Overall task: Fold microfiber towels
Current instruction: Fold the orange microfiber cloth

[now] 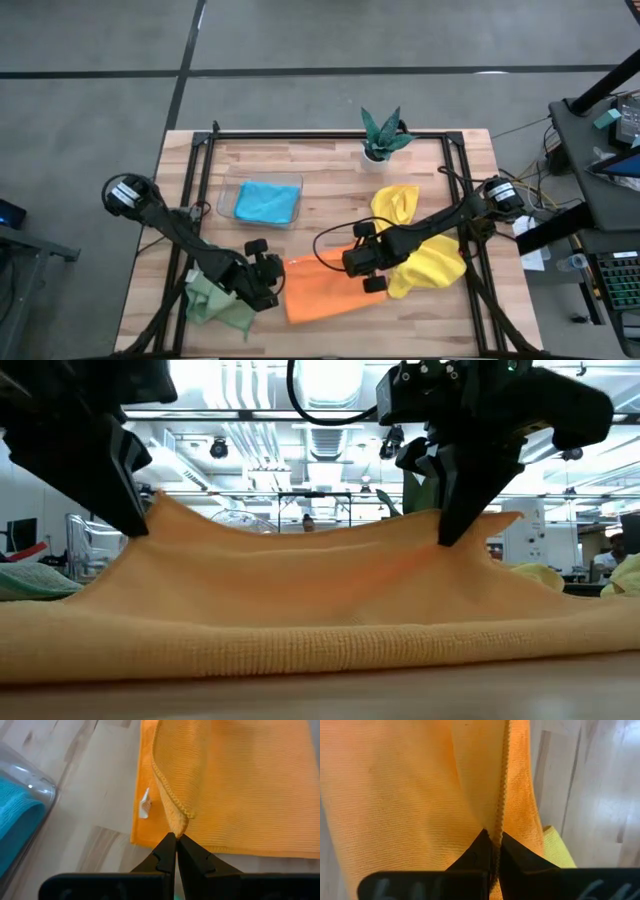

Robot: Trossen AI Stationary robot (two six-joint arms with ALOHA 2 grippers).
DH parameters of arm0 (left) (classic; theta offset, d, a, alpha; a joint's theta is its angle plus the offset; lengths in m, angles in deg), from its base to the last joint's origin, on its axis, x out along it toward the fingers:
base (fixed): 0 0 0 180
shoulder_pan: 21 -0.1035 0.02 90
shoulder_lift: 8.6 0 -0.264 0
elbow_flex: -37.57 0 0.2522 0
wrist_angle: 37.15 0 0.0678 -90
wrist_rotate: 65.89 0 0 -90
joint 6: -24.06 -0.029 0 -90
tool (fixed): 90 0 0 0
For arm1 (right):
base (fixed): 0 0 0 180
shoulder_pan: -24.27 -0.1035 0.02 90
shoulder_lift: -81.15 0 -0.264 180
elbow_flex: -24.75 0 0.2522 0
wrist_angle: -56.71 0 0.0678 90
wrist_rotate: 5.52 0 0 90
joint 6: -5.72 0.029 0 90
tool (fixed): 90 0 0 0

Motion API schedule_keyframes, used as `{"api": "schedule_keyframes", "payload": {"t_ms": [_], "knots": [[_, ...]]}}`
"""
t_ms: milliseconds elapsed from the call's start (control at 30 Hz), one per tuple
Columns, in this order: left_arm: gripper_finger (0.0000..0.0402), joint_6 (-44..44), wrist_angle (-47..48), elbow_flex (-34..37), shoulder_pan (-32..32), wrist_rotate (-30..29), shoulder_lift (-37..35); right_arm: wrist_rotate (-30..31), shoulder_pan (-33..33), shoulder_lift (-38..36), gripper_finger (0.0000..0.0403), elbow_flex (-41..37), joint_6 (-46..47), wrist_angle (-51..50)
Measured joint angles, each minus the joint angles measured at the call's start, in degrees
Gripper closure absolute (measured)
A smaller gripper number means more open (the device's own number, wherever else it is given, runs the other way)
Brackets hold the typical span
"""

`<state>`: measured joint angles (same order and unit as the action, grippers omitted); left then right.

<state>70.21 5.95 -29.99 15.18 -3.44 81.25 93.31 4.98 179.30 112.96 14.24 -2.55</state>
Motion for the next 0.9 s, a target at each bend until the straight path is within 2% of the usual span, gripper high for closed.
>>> {"api": "schedule_keyframes", "payload": {"t_ms": [733,900], "knots": [[0.0402,-0.5,-0.5,2.1,-2.7,0.3,0.0,0.4,1.7,0.1,0.0394,0.0,-1.1,1.3],[0.0402,-0.1,-2.3,3.5,-2.8,0.5,0.0,0.4,2.0,0.1,0.0382,0.0,-1.1,1.5]]}}
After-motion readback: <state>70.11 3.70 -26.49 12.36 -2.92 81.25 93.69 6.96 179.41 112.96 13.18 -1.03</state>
